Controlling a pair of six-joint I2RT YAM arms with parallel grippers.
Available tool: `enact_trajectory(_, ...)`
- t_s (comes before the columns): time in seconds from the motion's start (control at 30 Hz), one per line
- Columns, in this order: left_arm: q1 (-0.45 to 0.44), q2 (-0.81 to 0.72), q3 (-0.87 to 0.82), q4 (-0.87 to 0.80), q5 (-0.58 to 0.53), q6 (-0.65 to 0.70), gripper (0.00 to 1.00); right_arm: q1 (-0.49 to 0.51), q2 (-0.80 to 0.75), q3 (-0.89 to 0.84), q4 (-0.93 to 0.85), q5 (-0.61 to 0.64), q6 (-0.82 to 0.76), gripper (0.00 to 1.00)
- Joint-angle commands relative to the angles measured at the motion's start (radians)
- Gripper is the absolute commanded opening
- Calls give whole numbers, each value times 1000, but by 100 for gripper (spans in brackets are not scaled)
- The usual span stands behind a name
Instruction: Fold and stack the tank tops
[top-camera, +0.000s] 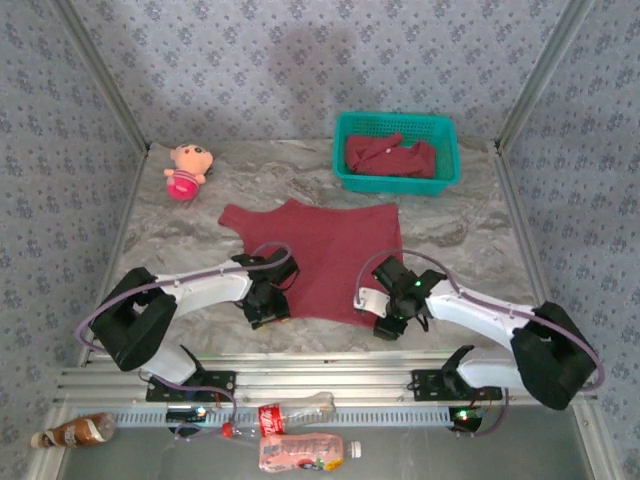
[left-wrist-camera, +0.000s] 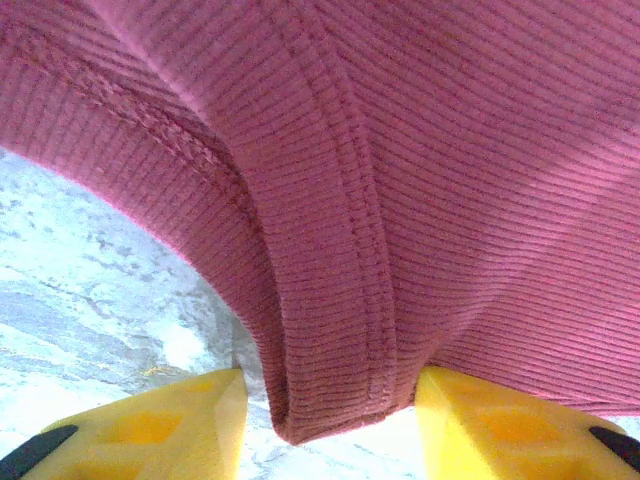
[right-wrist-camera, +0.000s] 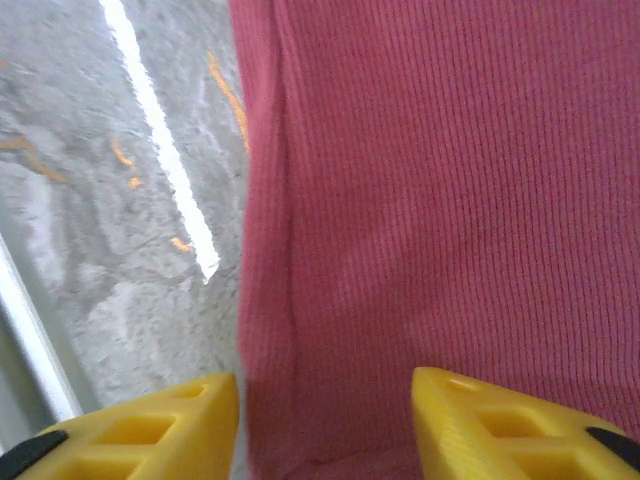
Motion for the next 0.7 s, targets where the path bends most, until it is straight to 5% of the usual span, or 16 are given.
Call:
enact_trajectory(0.0,6,53,-2,98,-14,16,44,21,42,-26,60,39,-21,44)
enact_trajectory(0.17,-4,98,2,137,11,-1,29,79,113,7,-10,88,-11,26)
enact_trajectory(0.37,19,17,43,-29,-43,63,6,84,-16,19,-68,103,13,10)
enact_trajectory(0.5,34,-25,105,-131,-24,87,4,84,-93,55,-177,58,24,7)
enact_trajectory(0.67,162,3,287,-249,-11,238,3,-50,-65,177,-219,-39,-19,6)
